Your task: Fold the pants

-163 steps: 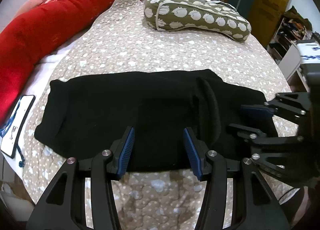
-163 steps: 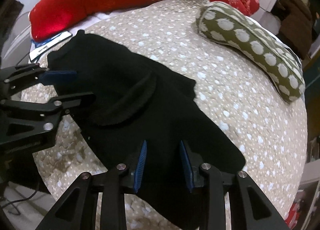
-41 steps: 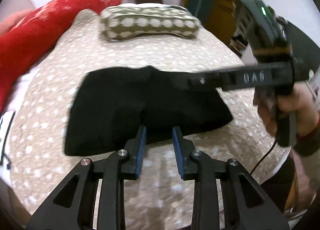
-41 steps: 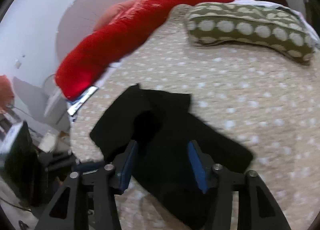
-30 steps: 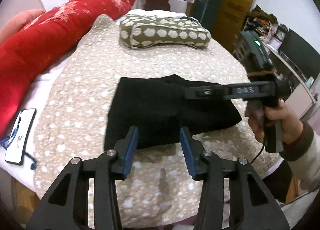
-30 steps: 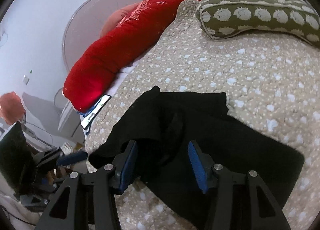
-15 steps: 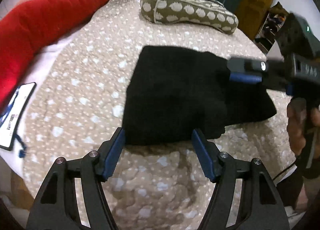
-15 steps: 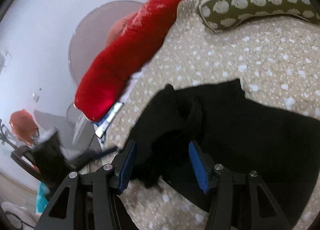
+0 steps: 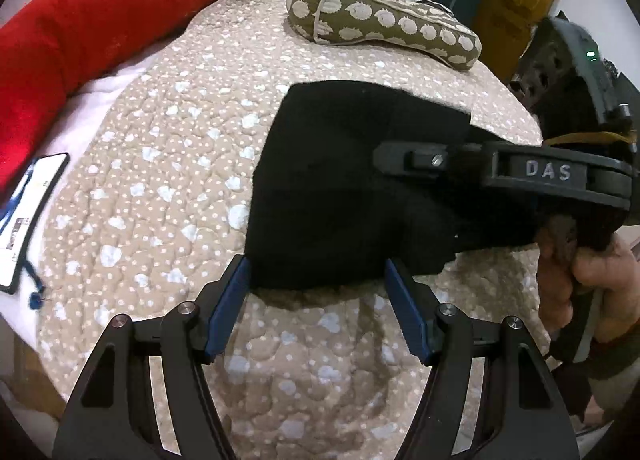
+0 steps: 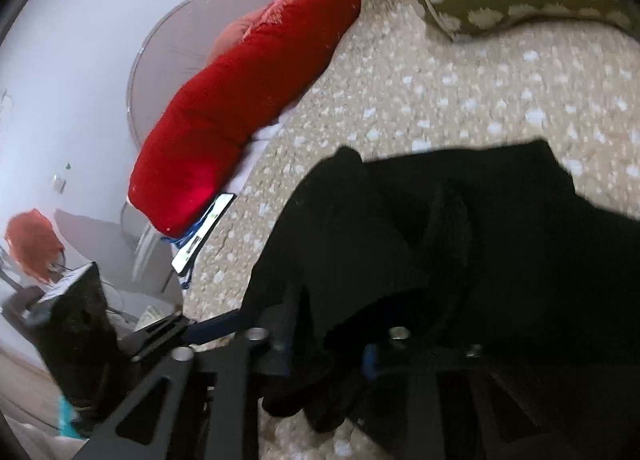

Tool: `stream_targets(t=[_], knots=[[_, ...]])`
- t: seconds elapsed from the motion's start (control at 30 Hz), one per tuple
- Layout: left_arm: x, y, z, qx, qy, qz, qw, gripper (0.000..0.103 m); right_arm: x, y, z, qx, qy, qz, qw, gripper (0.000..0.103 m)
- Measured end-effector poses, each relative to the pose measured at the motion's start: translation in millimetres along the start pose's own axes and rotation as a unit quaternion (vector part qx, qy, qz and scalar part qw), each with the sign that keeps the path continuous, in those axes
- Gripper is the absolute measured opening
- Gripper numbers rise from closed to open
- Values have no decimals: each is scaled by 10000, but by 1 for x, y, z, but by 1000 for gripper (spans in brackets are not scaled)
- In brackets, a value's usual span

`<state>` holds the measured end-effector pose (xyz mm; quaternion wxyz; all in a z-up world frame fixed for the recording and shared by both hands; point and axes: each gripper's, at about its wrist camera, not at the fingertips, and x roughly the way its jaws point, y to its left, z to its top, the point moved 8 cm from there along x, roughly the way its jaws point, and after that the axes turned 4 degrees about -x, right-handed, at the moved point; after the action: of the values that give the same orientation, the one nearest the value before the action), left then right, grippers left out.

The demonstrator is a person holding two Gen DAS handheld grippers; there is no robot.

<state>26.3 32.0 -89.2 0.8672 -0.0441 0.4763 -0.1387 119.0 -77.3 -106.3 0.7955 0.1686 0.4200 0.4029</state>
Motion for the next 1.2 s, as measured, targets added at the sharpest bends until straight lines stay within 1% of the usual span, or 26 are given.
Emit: stream_targets(t=[0.07, 0.13, 0.2, 0.27, 0.37, 0.43, 0.53, 0.57, 0.63, 0.67, 0.73, 0.8, 0.87, 0.93, 1.07, 1.13, 1.2], knots=[[-16, -3, 6, 84, -170, 2, 9998, 68, -16, 12, 9, -320, -197, -52, 9993, 11], [-36, -9, 17, 219, -451, 60, 9987, 68, -40, 18, 19, -645, -376, -255, 9969, 11], [-45, -14, 26, 263, -614, 27, 9978, 68, -68, 15, 26, -808, -504, -440, 9945, 11], [-47, -23, 35, 327, -686, -11, 9971, 68, -93, 0, 26, -902, -467, -775, 9918, 11], [-34, -35, 42, 429, -596, 58, 9973, 68, -119, -30, 15, -928, -263, -1326, 9865, 10], [-15, -52, 45, 558, -431, -58, 9975, 68, -134, -61, 3, -783, -16, -1760, 9813, 10], [13, -73, 48, 675, -214, -92, 9974, 68, -130, -95, -15, -439, 343, -1932, 9796, 11], [20, -77, 49, 717, -150, -68, 9973, 68, -125, -103, -19, -423, 441, -2013, 9776, 13], [29, -85, 52, 797, -50, 75, 9968, 68, -127, -110, -16, -375, 357, -2230, 9734, 23], [28, -88, 55, 835, -70, 99, 9964, 68, -131, -112, -14, -353, 389, -2353, 9705, 30], [22, -94, 64, 914, -194, 120, 9956, 68, -145, -109, -10, -468, 379, -2557, 9649, 32], [20, -95, 73, 983, -264, 205, 9946, 68, -157, -102, -6, -641, 392, -2624, 9620, 32], [26, -98, 81, 1100, -275, 310, 9931, 68, -163, -89, -5, -856, 531, -2532, 9621, 32], [38, -99, 84, 1205, -157, 336, 9920, 68, -161, -75, -6, -1131, 658, -2415, 9615, 32], [62, -100, 83, 1209, 156, 237, 9923, 68, -145, -58, -7, -1715, 945, -2301, 9533, 32], [68, -101, 83, 1186, 228, 221, 9924, 68, -133, -59, -10, -1868, 1109, -2261, 9496, 32], [74, -102, 85, 1163, 245, 244, 9926, 71, -120, -68, -15, -1917, 1346, -2312, 9443, 32]])
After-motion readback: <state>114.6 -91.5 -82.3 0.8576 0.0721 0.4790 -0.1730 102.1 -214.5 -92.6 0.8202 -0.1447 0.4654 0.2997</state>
